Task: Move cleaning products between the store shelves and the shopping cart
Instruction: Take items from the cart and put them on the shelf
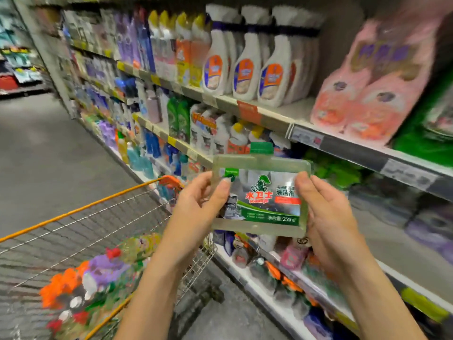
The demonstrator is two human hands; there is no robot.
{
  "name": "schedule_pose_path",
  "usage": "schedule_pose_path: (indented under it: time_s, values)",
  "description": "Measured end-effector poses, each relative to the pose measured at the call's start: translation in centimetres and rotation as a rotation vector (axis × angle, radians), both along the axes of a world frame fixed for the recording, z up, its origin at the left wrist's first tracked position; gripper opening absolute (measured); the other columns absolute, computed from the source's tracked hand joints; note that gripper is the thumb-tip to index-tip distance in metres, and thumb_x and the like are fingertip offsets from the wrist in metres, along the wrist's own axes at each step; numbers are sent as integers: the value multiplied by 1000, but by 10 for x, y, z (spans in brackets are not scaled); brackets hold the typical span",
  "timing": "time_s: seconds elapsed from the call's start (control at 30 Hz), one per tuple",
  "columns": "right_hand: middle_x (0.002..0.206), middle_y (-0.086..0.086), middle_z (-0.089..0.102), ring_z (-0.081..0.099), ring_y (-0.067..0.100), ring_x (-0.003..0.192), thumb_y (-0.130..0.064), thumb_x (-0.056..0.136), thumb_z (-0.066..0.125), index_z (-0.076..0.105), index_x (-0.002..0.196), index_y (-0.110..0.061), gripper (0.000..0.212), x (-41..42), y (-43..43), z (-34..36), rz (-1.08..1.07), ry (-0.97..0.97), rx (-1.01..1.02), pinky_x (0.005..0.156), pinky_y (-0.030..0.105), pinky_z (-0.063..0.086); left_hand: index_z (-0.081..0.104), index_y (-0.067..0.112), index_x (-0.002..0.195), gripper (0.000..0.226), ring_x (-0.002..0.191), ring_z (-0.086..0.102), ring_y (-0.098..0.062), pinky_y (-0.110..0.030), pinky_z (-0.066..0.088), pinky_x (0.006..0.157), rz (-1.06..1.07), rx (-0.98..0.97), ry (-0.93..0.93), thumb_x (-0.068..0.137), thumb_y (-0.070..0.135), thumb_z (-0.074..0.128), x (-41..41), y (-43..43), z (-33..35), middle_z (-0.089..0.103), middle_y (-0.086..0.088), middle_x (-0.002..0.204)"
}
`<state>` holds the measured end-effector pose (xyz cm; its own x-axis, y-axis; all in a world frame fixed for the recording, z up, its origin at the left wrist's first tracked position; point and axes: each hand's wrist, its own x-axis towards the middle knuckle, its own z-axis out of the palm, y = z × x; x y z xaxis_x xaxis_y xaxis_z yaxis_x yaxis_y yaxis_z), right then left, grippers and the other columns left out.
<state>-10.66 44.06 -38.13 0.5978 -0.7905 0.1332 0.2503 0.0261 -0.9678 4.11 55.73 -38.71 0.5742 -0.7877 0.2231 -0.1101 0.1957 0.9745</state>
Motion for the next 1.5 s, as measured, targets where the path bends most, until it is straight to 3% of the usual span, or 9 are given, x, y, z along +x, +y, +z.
schedule_pose_path:
  time_s: [0.2, 0.3, 0.43, 0.57, 0.7, 0.93, 1.1, 1.37, 1.5]
  values:
    - [101, 15, 74, 71, 27, 82, -31, 89, 52, 67, 109, -4, 37, -106, 18, 18, -119, -39, -13, 64, 39, 61, 62, 19, 114, 32, 104, 66, -24, -39, 49, 89, -155, 31, -40, 92, 41, 54, -87, -12, 9, 72, -4, 107]
    - [97, 10, 75, 72, 19, 77, -29, 91, 50, 66, 110, -3, 36, -168, 30, 33, -159, -48, -34, 56, 28, 58, 62, 29, 109, 26, 104, 63, -22, -30, 47, 90, -186, 3, -88, 92, 47, 54, -145, -11, 23, 68, -5, 107]
    - [107, 5, 74, 71, 16, 99, -27, 96, 45, 66, 114, -6, 35, -242, 47, 56, -216, -22, -106, 69, 18, 56, 61, 27, 110, 28, 97, 63, 1, -9, 44, 78, -296, -34, -99, 90, 42, 50, -214, -5, 51, 70, 12, 102]
    - [112, 1, 73, 65, 16, 112, -34, 94, 49, 70, 109, -11, 35, -303, 60, 75, -323, 5, -160, 94, 30, 52, 62, 20, 111, 20, 92, 62, 4, -8, 43, 77, -367, -80, -106, 96, 28, 49, -269, -6, 74, 70, 12, 98]
    - [110, 9, 73, 69, 21, 102, -37, 90, 52, 72, 104, -11, 35, -347, 66, 97, -380, -45, -142, 82, 34, 58, 62, 23, 111, 23, 97, 65, -3, -12, 48, 79, -429, -142, -143, 95, 33, 50, -308, -14, 92, 72, 7, 102]
    - [105, 11, 74, 71, 28, 98, -31, 96, 47, 67, 113, -8, 35, -387, 56, 127, -458, -108, -165, 80, 47, 58, 62, 19, 111, 21, 94, 66, 2, -9, 47, 76, -579, -228, -141, 95, 28, 50, -345, -57, 124, 73, 12, 100]
    - [105, 11, 74, 72, 27, 97, -31, 97, 46, 65, 116, -8, 35, -394, 15, 140, -560, -109, -237, 69, 39, 61, 62, 15, 116, 27, 101, 68, -13, -28, 52, 86, -647, -278, -142, 96, 29, 50, -352, -112, 139, 73, 0, 106]
    - [108, 3, 74, 69, 21, 103, -34, 93, 51, 64, 117, -16, 33, -391, -62, 173, -820, -47, -447, 94, 49, 53, 60, 18, 117, 31, 100, 68, -11, -29, 52, 86, -770, -378, -191, 94, 35, 50, -357, -213, 177, 72, 3, 107]
    - [107, -2, 73, 68, 18, 105, -26, 96, 51, 56, 127, -31, 32, -395, -96, 188, -935, -124, -510, 89, 44, 56, 61, 19, 114, 28, 96, 68, -9, -27, 54, 83, -779, -452, -230, 93, 34, 50, -370, -247, 196, 72, 4, 103]
